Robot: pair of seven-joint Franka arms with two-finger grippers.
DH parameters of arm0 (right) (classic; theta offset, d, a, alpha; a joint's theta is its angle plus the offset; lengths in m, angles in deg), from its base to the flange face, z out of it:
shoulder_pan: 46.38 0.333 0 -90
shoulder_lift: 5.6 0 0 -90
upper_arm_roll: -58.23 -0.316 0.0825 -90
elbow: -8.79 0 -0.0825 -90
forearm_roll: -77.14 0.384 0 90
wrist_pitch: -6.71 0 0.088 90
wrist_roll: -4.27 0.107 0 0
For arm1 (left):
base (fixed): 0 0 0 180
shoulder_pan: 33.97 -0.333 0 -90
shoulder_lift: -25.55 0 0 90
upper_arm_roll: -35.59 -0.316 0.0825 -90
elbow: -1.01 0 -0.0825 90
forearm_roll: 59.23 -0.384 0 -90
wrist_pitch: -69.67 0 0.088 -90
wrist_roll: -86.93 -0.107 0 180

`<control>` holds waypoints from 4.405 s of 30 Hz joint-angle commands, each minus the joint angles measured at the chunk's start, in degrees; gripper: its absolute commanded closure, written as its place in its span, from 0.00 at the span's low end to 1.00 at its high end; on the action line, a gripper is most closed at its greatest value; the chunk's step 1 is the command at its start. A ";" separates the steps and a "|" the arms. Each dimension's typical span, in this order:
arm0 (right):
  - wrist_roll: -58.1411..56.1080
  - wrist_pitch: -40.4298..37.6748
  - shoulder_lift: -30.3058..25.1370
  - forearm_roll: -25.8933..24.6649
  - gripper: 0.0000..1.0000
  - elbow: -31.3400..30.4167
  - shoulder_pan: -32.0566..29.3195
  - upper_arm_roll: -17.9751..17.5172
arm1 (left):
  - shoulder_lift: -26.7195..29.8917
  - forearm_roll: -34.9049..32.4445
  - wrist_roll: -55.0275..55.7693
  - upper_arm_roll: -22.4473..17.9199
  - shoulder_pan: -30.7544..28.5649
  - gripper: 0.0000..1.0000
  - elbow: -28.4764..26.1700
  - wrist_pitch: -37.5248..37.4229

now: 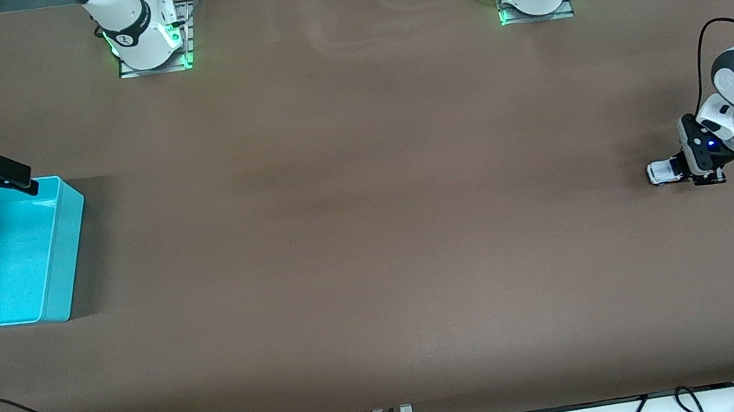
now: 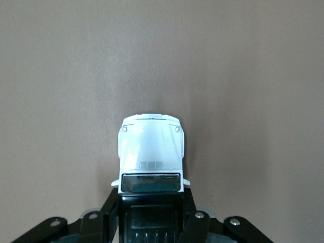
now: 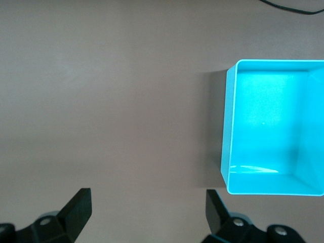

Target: Wind and store white jeep toy

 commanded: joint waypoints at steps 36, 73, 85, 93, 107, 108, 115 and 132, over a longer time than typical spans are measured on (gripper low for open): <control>-0.67 -0.80 0.27 0.99 0.00 1.14 -0.29 0.08 | 6.93 -1.08 16.07 0.15 1.51 0.00 12.65 -27.75; -0.67 -0.80 0.27 0.99 0.00 1.14 -0.29 0.08 | 28.48 2.34 96.66 -4.85 28.22 0.00 17.30 -50.77; -0.67 -0.80 0.27 0.99 0.00 1.14 -0.29 0.08 | 27.69 1.82 108.99 -4.51 29.20 0.00 19.33 -54.03; -0.67 -0.80 0.27 0.99 0.00 1.14 -0.29 0.08 | 27.60 2.43 110.13 -4.60 28.49 0.00 21.61 -53.85; -0.76 -0.80 0.27 0.90 0.00 1.23 -0.29 0.08 | 27.51 3.40 109.96 -4.42 28.84 0.00 22.67 -53.86; -0.76 -0.80 0.18 0.90 0.00 1.23 -0.29 0.08 | 27.51 3.40 109.96 -4.51 28.84 0.00 22.67 -53.86; -0.58 -0.28 -0.26 0.11 0.00 1.40 -0.29 0.08 | 27.60 3.40 110.04 -4.24 29.11 0.00 22.67 -54.03; -0.67 -0.89 0.00 0.19 0.00 1.23 -0.29 -0.01 | 28.13 3.31 110.04 -2.58 29.28 0.00 22.67 -54.21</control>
